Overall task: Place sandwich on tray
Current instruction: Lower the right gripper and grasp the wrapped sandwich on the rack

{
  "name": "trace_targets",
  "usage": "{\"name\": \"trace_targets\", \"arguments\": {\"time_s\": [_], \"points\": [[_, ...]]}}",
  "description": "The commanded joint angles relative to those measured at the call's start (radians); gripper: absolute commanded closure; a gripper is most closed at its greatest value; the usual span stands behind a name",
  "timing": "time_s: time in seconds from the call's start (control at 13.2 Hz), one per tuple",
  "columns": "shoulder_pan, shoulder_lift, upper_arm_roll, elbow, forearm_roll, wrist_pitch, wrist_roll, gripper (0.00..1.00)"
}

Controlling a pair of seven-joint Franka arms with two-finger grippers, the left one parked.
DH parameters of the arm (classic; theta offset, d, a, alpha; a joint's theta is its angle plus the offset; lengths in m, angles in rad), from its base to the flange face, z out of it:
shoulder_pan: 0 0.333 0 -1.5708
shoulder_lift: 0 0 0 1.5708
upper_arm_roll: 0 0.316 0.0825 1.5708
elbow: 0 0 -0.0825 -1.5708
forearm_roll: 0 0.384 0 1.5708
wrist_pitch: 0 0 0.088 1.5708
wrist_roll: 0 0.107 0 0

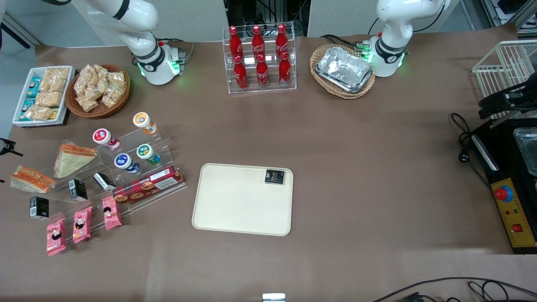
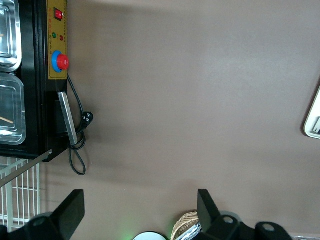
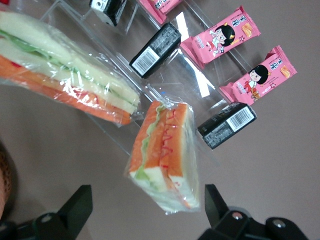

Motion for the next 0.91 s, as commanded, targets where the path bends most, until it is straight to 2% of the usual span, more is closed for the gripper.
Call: {"name": "trace_targets", "arguments": {"time_s": [0.0,0.45,0.68,0.76,0.83], "points": [[0.010,-0.004,-0.005,-0.035,0.033,0.063,0.010,0.00],[0.012,0.042,0.002,-0.037,0.079,0.112,-0.001,0.00],[0.029,0.064,0.002,-0.037,0.080,0.144,-0.001,0.00],[0.029,0.065,0.002,-0.037,0.082,0.146,-0.001,0.07],[0.029,0.067,0.002,-0.037,0.082,0.145,0.000,0.31]]}}
